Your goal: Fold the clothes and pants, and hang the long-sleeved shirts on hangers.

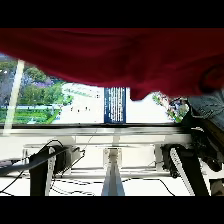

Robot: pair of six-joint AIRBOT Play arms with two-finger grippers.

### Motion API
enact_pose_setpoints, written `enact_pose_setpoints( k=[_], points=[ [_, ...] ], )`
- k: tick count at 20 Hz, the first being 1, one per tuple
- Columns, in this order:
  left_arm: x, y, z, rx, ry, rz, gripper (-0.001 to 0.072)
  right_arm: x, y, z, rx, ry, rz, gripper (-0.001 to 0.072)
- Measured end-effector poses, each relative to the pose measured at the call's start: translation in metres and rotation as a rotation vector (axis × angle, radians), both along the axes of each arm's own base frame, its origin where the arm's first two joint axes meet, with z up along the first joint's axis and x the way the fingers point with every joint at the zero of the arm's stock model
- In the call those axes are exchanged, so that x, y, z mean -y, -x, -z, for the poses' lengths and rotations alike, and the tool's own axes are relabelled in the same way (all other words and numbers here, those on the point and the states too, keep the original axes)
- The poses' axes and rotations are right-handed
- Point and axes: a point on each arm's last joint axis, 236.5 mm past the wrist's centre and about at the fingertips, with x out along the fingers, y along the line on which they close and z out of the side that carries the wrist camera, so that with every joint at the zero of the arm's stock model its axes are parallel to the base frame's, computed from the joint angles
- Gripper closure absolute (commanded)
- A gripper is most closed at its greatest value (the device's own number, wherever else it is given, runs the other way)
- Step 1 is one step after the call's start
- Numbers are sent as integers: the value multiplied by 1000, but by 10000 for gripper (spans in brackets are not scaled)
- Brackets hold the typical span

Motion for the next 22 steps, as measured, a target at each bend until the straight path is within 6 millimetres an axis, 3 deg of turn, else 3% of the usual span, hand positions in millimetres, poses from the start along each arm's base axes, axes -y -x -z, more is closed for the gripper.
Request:
enact_pose_setpoints(
  k=[3, 5, 6, 8, 12, 16, 19, 22],
  points=[
    [-8, -11, 10, -41, -8, -18, 691, 4, -21, -2, -4, -34, 1, 694],
    [-16, -40, 39, -149, 21, -1, 691, 7, -53, 15, -82, -66, -12, 694],
    [-20, -59, 59, -216, 44, 14, 692, 9, -78, 34, -158, -80, -20, 693],
    [-27, -104, 112, -381, 106, 64, 691, 14, -124, 83, -332, -98, -35, 693],
    [-24, -194, 253, -738, 156, 181, 691, 23, -204, 205, -696, -138, -63, 693],
    [-14, -247, 380, -969, 212, 242, 691, 34, -259, 329, -971, -202, -54, 693],
    [-4, -268, 431, -1021, 265, 259, 691, 44, -284, 391, -1058, -211, -21, 693],
    [7, -273, 452, -1051, 286, 280, 691, 61, -294, 422, -1080, -156, 34, 693]
  ],
)
